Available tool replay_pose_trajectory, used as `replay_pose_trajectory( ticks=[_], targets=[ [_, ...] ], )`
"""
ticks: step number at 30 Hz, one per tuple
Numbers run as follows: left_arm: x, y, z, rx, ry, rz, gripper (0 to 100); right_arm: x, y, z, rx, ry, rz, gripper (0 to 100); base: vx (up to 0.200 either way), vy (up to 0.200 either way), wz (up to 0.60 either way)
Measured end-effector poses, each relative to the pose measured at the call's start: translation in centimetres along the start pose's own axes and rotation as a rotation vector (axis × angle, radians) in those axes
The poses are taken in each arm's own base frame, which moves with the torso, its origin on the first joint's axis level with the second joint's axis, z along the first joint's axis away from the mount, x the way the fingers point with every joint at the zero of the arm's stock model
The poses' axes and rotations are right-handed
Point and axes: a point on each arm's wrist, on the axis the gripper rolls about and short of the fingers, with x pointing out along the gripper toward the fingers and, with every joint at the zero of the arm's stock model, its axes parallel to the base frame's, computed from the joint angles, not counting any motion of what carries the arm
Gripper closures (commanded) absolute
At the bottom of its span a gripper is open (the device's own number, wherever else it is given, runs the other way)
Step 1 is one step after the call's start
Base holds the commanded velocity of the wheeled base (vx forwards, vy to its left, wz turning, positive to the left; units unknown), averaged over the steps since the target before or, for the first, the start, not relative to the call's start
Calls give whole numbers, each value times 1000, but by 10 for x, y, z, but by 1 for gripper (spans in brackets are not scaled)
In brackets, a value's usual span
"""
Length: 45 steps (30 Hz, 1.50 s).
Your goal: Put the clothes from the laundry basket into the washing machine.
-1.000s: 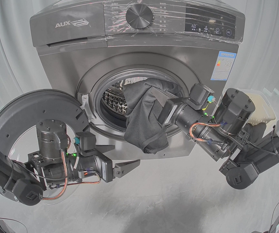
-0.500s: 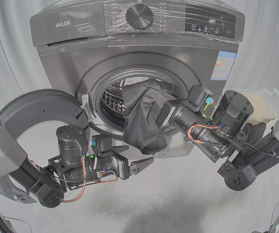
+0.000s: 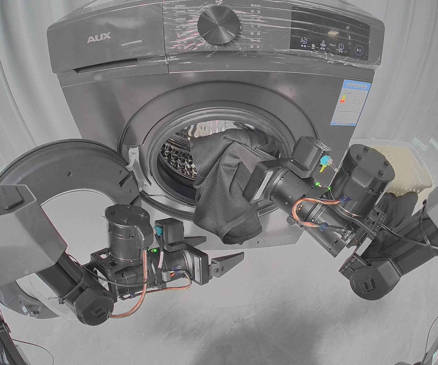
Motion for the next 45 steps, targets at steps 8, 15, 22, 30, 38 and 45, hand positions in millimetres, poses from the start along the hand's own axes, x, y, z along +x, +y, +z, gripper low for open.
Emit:
replay_pose_trajectory(
  ticks=[8, 15, 22, 30, 38, 45],
  targets=[
    [8, 3, 0, 5, -29, 15, 0, 0, 0, -1, -2, 1, 0, 100, 0, 0, 0],
    [20, 8, -2, 10, -67, 50, 0, 0, 0, -1, -2, 3, 1, 100, 0, 0, 0],
    [26, 10, 1, 5, -102, 54, 100, 0, 0, -2, -2, -4, 4, 100, 0, 0, 0],
    [28, 5, 6, 16, -168, 52, 100, 1, -1, -4, -3, -7, 3, 100, 0, 0, 0],
    [24, -3, 5, 30, -200, 26, 100, 2, -4, -8, -7, -2, -5, 100, 0, 0, 0],
    [10, -13, -2, 48, -239, -5, 100, 3, -9, -14, -10, 9, -17, 0, 0, 0, 0]
  ],
)
